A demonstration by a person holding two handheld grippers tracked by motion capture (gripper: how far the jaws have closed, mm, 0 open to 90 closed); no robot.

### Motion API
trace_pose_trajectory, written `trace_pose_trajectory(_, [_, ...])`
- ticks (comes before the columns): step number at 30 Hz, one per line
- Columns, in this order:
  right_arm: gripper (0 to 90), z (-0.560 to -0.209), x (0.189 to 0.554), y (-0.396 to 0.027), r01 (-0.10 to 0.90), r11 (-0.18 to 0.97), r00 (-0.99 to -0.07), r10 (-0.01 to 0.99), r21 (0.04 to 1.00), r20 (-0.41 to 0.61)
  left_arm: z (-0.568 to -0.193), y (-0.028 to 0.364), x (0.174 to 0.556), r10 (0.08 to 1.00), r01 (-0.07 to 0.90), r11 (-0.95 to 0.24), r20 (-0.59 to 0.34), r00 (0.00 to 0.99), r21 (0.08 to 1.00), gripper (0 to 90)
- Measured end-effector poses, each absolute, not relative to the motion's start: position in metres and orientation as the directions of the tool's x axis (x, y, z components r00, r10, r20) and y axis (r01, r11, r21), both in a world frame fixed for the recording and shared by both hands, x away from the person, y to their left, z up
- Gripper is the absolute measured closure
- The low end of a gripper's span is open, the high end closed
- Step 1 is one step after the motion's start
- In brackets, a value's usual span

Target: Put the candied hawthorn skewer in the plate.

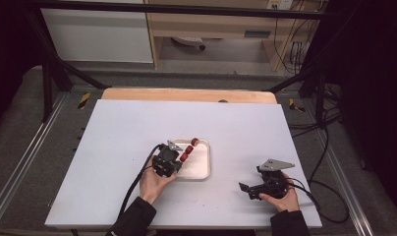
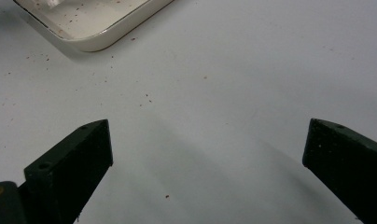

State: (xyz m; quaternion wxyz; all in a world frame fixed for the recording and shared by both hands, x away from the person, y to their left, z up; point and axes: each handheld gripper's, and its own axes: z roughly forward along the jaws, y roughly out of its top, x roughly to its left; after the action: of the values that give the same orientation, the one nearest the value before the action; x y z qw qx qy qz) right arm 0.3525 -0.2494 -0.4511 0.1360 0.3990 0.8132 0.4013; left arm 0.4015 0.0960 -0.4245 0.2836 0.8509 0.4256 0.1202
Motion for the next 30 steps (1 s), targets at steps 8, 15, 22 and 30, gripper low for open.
trace_pose_trajectory(8, [2.2, -0.4518, 0.3531, -0.2494, 0.537, 0.367, -0.646, 0.758, 0.76, 0.091, -0.4294, 0.0933, 0.402, 0.8, 0.678, -0.492, -0.024, 0.6, 0.546, 88.3])
trace_pose_trajectory(15, [2.2, -0.452, 0.3533, -0.2492, 0.539, 0.364, -0.643, 0.76, 0.76, 0.093, -0.4285, 0.093, 0.4028, 0.806, 0.691, -0.489, -0.028, 0.592, 0.533, 87.7])
trace_pose_trajectory(22, [2.3, -0.4519, 0.3531, -0.2491, 0.542, 0.363, -0.64, 0.763, 0.758, 0.092, -0.4287, 0.0921, 0.402, 0.807, 0.688, -0.491, -0.02, 0.591, 0.535, 87.5])
trace_pose_trajectory(30, [2.2, -0.4514, 0.3533, -0.2494, 0.544, 0.359, -0.636, 0.766, 0.758, 0.095, -0.4235, 0.0967, 0.399, 0.785, 0.654, -0.509, -0.01, 0.62, 0.56, 75.8])
